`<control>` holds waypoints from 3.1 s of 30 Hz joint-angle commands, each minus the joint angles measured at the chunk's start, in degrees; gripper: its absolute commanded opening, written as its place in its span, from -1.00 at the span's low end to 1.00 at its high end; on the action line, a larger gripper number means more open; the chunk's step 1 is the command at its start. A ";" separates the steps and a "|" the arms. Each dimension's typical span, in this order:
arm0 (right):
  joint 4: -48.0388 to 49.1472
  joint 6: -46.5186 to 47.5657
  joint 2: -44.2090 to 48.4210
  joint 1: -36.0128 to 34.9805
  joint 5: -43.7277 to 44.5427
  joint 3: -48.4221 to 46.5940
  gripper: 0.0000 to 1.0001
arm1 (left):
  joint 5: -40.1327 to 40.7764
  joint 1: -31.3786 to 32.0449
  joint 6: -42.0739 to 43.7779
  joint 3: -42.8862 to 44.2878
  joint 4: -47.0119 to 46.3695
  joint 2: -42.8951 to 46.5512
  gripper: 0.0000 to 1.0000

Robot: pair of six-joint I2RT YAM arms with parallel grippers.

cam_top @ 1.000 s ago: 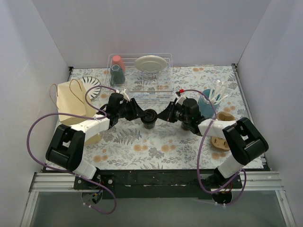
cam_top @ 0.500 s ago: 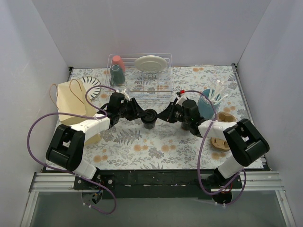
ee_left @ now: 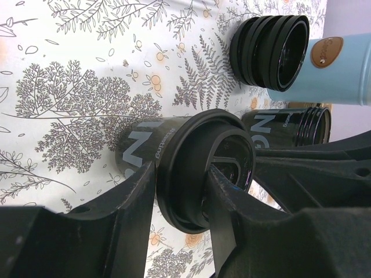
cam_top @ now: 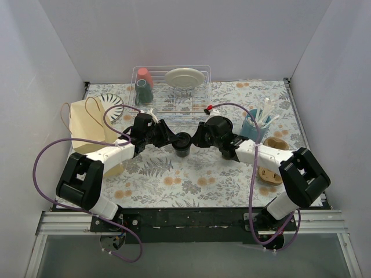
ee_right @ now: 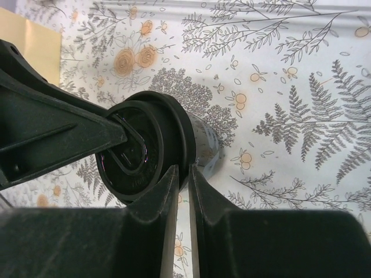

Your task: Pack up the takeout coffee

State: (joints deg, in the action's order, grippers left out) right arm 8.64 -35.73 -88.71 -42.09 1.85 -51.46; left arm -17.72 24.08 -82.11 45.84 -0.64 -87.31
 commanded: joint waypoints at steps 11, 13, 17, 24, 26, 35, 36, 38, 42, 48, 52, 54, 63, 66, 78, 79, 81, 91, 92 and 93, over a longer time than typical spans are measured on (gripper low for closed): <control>17.28 -10.68 -4.72 0.69 -16.61 16.13 -0.69 | 9.98 0.71 3.71 -6.29 19.45 -8.23 -0.32; 18.86 -12.08 -5.16 1.48 -17.31 17.44 -0.70 | 10.24 0.71 3.53 -6.30 19.72 -8.49 -0.33; 22.45 -14.19 -5.51 2.00 -18.53 20.25 -0.70 | 10.16 0.80 3.09 -6.21 19.89 -8.67 -0.34; 18.36 -11.48 0.71 2.89 -20.75 13.43 -0.55 | 8.49 0.71 5.55 -3.23 20.59 -8.84 -0.31; 12.31 -8.85 3.17 2.89 -18.13 10.52 -0.45 | 8.40 0.71 6.86 -2.61 21.30 -9.02 -0.31; -5.11 -1.37 6.18 4.64 -9.07 -2.06 -0.14 | 9.54 0.71 7.93 -2.07 21.65 -9.64 -0.31; -5.82 -0.49 6.09 4.99 -8.62 -2.76 -0.13 | 9.54 0.71 7.93 -2.16 21.48 -9.37 -0.31; -7.67 0.48 4.52 5.52 -8.18 -5.56 -0.13 | 9.54 0.71 7.84 -2.25 21.21 -9.11 -0.31; -8.56 2.41 0.65 7.10 -10.10 -9.88 -0.13 | 9.19 0.80 8.10 -2.25 20.77 -8.84 -0.30; -10.05 4.26 -4.72 7.54 -13.88 -13.22 -0.13 | 9.19 0.89 8.37 -2.16 20.68 -9.02 -0.30; -7.17 4.61 -7.26 7.54 -15.73 -13.49 -0.18 | 9.36 0.89 8.37 -2.16 20.68 -9.02 -0.30; -6.54 4.79 -9.20 7.54 -17.14 -13.75 -0.22 | 9.45 0.97 8.19 -2.16 20.68 -9.02 -0.30; -2.05 2.24 -8.77 7.54 -18.72 -8.83 -0.35 | 9.80 1.32 8.19 -2.08 20.33 -10.34 -0.30; -4.42 2.85 -7.01 7.81 -18.02 -11.11 -0.15 | 9.72 1.33 8.36 -1.81 20.33 -10.25 -0.30; -7.33 3.21 -4.02 10.53 -16.61 -11.82 -0.19 | 8.58 1.41 9.77 -1.46 19.89 -7.88 -0.29; -7.15 3.21 -4.28 10.53 -16.79 -11.82 -0.20 | 8.57 1.41 9.77 -1.46 19.89 -8.14 -0.29; -6.98 3.47 -4.63 10.71 -17.05 -11.82 -0.22 | 8.49 1.41 9.86 -1.46 19.81 -8.23 -0.29; -6.28 3.65 -9.28 10.71 -20.47 -12.35 -0.26 | 8.75 1.68 9.77 -1.46 19.72 -8.93 -0.29; -6.01 3.56 -9.64 10.71 -20.74 -11.82 -0.26 | 8.84 1.68 9.68 -1.46 19.72 -8.93 -0.29; -5.57 3.38 -9.82 10.71 -21.00 -11.38 -0.28 | 9.01 1.68 9.60 -1.55 19.72 -9.02 -0.29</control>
State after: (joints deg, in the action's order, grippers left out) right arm 1.54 -32.71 -96.71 -31.48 -16.45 -62.19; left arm -17.19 25.30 -77.78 49.67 0.40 -90.13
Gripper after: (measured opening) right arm 0.372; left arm 0.357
